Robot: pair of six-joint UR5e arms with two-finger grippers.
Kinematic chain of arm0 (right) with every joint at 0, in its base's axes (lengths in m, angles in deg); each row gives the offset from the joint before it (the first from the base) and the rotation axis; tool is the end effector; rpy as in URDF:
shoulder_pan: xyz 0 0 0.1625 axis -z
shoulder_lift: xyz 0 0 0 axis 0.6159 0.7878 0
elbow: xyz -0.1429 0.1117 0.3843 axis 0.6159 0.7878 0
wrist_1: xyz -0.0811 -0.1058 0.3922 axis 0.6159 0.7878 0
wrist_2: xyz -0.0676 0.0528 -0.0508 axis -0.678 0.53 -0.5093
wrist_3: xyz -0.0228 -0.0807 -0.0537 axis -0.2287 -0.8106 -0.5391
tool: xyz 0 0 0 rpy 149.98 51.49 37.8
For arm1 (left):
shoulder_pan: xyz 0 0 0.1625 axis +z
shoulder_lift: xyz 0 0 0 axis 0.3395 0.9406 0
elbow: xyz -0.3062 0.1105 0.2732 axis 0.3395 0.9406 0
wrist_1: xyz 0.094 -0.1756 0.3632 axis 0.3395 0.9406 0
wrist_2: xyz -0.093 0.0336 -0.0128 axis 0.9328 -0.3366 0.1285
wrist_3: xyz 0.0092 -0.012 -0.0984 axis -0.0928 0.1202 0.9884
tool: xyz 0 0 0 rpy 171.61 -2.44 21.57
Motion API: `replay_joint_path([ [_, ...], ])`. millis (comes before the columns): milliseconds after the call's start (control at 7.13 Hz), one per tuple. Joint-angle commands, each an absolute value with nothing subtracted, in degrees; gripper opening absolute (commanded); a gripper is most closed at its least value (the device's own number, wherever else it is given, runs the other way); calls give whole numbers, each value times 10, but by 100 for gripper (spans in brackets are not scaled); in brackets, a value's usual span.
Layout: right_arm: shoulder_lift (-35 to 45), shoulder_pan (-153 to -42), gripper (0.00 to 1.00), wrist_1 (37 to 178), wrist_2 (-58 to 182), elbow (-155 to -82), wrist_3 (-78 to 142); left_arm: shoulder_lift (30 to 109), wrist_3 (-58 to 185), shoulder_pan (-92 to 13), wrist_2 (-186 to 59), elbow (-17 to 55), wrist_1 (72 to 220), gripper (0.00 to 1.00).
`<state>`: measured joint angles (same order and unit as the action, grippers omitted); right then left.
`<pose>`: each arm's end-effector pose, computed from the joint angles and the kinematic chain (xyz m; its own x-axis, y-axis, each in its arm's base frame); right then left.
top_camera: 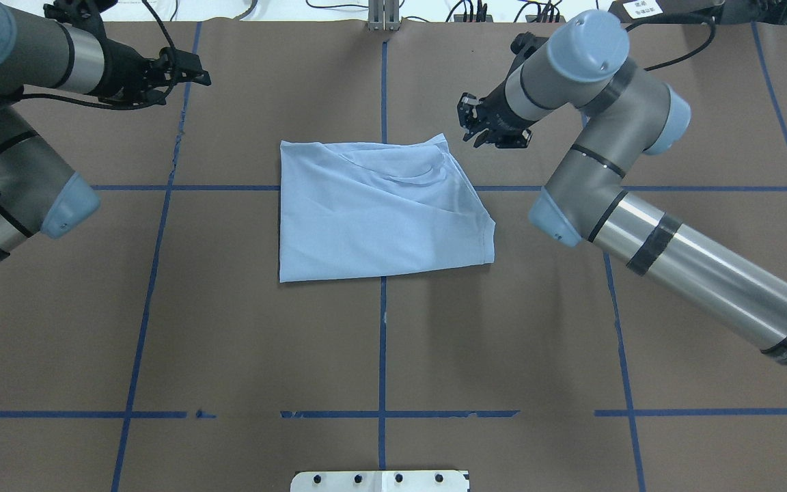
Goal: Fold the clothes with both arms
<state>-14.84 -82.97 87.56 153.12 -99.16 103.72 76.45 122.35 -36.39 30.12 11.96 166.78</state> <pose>-0.4747 -0.6043 0.2948 0.3970 0.3564 0.8458 -0.3870 0.9006 -0.1979 0.3012 -0.6135 0.3467 0.3486 -0.0706 -0.9346 0.4506 0.8870 0.1010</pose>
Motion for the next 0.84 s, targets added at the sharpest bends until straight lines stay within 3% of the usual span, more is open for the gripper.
replay_joint_path([
  [0, -180, -776, 0, 887, 1481, -984, 1066, 754, 1217, -369, 310, 126, 1668, 100],
  [561, -233, -776, 0, 883, 1441, -877, 1032, 754, 1222, -369, 308, 126, 1668, 100],
  [701, -252, -792, 0, 873, 1443, -819, 1026, 754, 1222, -369, 308, 126, 1668, 100],
])
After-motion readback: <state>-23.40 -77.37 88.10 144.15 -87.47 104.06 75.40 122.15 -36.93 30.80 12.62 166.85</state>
